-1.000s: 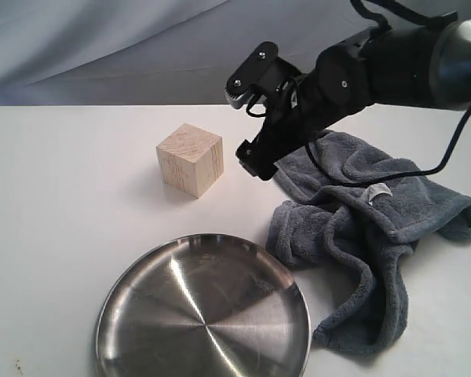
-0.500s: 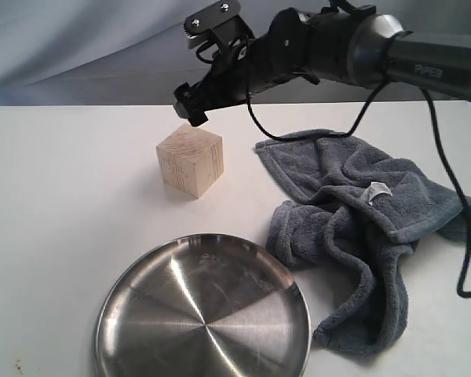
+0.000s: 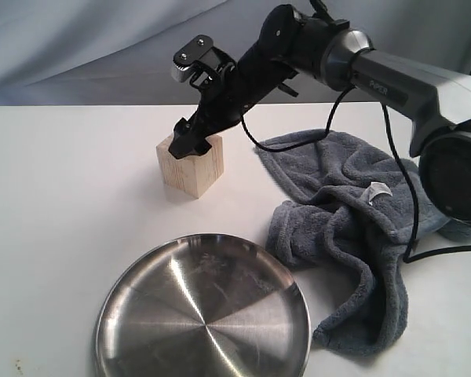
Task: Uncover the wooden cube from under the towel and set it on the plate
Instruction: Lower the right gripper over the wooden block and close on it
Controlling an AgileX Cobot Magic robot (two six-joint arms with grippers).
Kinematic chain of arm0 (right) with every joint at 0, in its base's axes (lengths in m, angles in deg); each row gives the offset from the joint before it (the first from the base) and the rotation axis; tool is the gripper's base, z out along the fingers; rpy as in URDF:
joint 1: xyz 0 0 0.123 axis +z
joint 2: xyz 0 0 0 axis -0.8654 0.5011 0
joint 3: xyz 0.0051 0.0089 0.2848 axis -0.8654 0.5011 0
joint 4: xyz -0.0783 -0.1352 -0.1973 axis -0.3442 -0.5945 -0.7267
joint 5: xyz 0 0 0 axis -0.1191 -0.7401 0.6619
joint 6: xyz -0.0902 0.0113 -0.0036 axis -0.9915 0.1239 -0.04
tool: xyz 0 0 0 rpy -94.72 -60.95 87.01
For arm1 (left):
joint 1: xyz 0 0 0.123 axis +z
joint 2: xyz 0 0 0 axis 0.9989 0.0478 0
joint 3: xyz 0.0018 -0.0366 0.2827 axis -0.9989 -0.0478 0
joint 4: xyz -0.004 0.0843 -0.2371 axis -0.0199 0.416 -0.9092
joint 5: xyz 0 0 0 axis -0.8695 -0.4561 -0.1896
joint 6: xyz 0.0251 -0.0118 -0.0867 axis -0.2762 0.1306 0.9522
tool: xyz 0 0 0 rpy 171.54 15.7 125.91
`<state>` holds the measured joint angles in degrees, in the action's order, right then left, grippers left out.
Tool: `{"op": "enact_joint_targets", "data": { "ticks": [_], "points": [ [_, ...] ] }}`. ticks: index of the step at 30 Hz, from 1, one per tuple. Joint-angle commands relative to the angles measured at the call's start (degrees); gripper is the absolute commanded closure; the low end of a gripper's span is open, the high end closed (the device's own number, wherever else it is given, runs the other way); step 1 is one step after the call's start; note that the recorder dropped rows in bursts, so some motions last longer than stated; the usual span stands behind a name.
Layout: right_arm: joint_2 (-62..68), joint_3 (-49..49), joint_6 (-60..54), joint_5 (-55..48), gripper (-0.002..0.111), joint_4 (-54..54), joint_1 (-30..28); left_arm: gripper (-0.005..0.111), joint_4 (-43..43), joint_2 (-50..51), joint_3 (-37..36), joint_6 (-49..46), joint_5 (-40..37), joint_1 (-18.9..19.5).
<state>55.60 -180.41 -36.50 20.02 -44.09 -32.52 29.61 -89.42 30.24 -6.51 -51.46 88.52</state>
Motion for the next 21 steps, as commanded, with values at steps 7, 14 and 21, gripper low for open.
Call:
{"op": "enact_joint_targets", "data": {
  "ticks": [7, 14, 21],
  "points": [
    [1.2, -0.5, -1.6, 3.0, 0.003, 1.4, -0.1, 0.107, -0.5, -0.2, -0.2, -0.1, 0.1, 0.1],
    [1.2, -0.5, -0.4, 3.0, 0.003, 1.8, -0.1, 0.107, -0.5, -0.2, -0.2, -0.1, 0.1, 0.1],
    [4.2, -0.4, 1.5, 2.3, 0.003, 2.1, -0.1, 0.107, -0.5, -0.2, -0.2, -0.1, 0.1, 0.1]
  ]
}}
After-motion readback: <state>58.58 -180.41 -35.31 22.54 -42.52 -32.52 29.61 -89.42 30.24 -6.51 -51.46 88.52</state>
